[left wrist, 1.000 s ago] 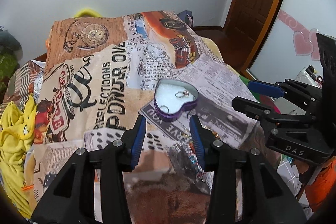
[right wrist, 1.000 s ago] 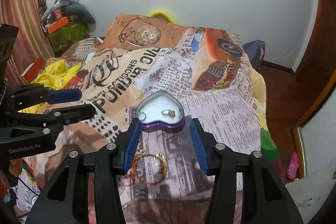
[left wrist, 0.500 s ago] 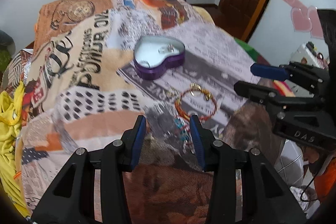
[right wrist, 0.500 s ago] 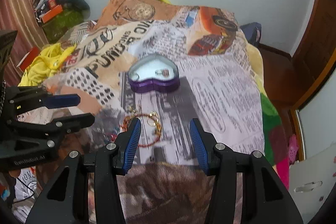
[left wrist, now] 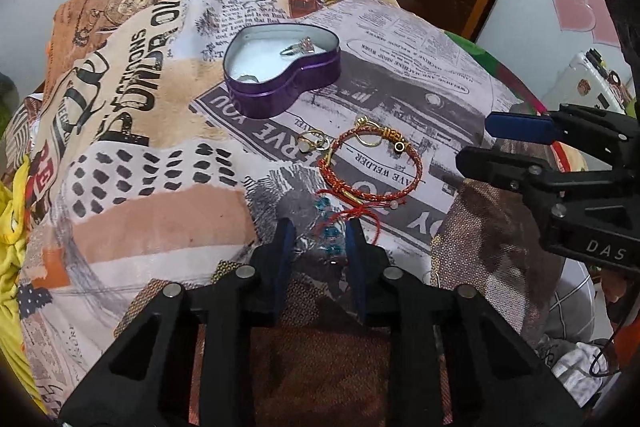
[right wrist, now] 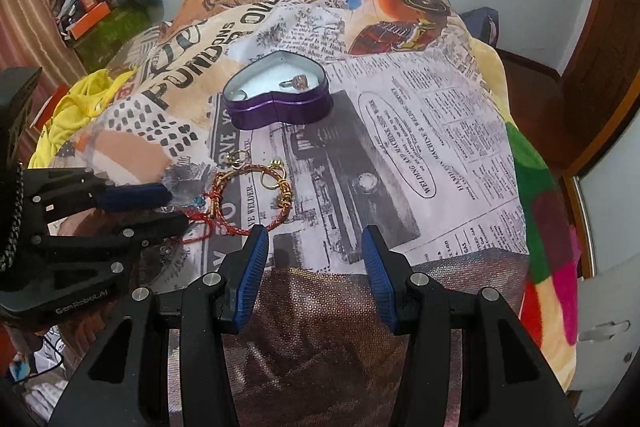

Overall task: Organize jewelry
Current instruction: 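Grasp the blue beaded strand with the left tool while the right tool grasps the gold-red bracelet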

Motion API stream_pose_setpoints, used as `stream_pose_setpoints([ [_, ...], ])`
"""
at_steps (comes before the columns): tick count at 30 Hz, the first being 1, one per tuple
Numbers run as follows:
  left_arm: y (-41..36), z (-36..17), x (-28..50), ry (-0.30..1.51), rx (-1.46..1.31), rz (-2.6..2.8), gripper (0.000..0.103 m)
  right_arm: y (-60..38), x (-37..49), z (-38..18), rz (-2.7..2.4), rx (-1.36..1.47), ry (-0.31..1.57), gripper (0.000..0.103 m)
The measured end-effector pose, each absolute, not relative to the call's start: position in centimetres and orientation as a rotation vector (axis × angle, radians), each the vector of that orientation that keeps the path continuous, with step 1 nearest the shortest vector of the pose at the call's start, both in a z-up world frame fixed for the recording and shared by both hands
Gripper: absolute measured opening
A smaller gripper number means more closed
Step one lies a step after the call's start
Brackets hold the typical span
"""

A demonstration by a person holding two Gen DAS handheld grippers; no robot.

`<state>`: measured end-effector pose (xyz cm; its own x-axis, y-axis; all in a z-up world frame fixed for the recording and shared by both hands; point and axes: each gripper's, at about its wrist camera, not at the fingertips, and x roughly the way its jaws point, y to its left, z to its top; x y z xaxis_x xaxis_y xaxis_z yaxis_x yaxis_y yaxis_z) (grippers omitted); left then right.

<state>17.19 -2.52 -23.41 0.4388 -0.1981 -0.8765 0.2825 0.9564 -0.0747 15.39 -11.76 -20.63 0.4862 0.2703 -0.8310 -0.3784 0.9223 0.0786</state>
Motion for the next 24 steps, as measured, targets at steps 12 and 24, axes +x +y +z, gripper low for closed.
stream_pose_setpoints([
  [12,-0.1,-22.2,17.4,1.035,0.048,-0.264,0.006,-10.7,17.0,-21.9,0.431,-0.102,1.021,0.045],
  [24,2.2,-19.3,17.6,0.951,0.01,-0.23,0.006,-8.1,17.6,-23.0,0.446,-0.186,0.983,0.028],
])
